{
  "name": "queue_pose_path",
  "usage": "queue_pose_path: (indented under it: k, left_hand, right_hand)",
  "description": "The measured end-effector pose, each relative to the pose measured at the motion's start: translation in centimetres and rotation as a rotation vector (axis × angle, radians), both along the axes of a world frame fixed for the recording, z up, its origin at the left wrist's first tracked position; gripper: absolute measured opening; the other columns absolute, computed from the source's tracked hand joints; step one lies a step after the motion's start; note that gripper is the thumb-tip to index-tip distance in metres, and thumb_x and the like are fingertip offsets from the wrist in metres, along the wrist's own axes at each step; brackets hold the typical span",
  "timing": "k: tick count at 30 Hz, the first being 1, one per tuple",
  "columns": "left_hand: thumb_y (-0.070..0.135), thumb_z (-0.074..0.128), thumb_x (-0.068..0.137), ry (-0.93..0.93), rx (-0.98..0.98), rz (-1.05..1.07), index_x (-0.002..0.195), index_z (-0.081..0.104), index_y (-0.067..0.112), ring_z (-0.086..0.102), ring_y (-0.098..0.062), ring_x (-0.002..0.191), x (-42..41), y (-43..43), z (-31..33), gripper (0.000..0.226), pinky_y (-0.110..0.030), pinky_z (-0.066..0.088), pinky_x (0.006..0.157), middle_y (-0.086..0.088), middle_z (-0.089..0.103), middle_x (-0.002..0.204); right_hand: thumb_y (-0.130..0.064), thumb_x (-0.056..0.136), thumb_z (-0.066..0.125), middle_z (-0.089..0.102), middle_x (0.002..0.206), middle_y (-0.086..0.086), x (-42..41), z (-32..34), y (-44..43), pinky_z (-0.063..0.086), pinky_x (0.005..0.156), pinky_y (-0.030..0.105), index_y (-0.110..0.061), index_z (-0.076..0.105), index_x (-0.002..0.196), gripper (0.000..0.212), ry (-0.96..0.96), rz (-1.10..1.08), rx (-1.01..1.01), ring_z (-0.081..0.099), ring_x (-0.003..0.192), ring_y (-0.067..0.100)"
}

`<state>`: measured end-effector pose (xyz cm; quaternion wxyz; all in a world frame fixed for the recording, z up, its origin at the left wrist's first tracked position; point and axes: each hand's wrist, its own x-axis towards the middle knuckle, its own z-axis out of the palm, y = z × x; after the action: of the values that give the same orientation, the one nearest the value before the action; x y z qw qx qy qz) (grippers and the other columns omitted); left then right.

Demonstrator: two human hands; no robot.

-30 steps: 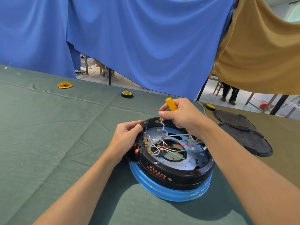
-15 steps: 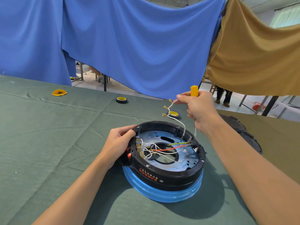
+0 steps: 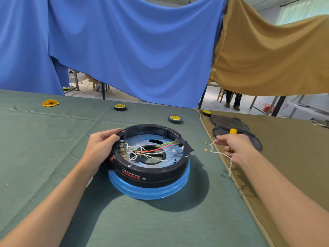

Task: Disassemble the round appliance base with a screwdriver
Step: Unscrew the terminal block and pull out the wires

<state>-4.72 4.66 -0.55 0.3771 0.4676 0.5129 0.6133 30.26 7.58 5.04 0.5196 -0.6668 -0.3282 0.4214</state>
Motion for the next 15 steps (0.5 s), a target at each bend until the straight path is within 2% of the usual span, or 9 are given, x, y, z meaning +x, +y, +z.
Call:
queue_pose_path:
  k: [3, 8, 11, 15]
  left_hand:
    - [0.003, 0.055, 0.089, -0.011, -0.016, 0.056, 0.098, 0.075, 0.025, 0.068, -0.007, 0.069, -0.8, 0.0, -0.2, 0.031, -0.018, 0.056, 0.063, 0.006, 0.076, 0.082]
    - [0.004, 0.055, 0.089, -0.025, -0.025, 0.081, 0.098, 0.074, 0.025, 0.069, -0.010, 0.073, -1.0, -0.2, -0.4, 0.030, -0.020, 0.057, 0.065, 0.004, 0.076, 0.086]
    - [0.005, 0.055, 0.090, -0.025, -0.027, 0.097, 0.107, 0.073, 0.022, 0.069, -0.013, 0.077, -1.0, -0.1, -0.6, 0.030, -0.026, 0.057, 0.072, 0.003, 0.076, 0.089]
    - [0.006, 0.055, 0.090, -0.042, -0.020, 0.101, 0.104, 0.074, 0.023, 0.068, -0.012, 0.071, -0.9, 0.0, -0.8, 0.030, -0.020, 0.056, 0.061, 0.004, 0.076, 0.085]
  right_hand:
    - [0.004, 0.085, 0.060, 0.068, 0.074, 0.019, 0.0, -2.4, 0.0, 0.018, 0.037, 0.018, 0.002, 0.055, 0.086, 0.005, -0.072, 0.000, -0.064, 0.023, 0.045, 0.012]
    - [0.002, 0.088, 0.057, 0.070, 0.073, 0.016, -2.0, -4.9, 0.8, 0.016, 0.038, 0.014, -0.004, 0.050, 0.078, 0.013, -0.112, 0.151, -0.181, 0.022, 0.045, 0.011]
    - [-0.002, 0.089, 0.058, 0.066, 0.068, 0.012, -2.5, -5.2, 1.4, 0.017, 0.040, 0.017, -0.005, 0.052, 0.075, 0.016, -0.241, 0.212, -0.182, 0.026, 0.044, 0.011]
    - [-0.008, 0.085, 0.067, 0.056, 0.062, 0.010, -2.4, -5.5, 2.0, 0.025, 0.041, 0.024, -0.006, 0.057, 0.073, 0.016, -0.417, 0.212, -0.141, 0.037, 0.044, 0.014]
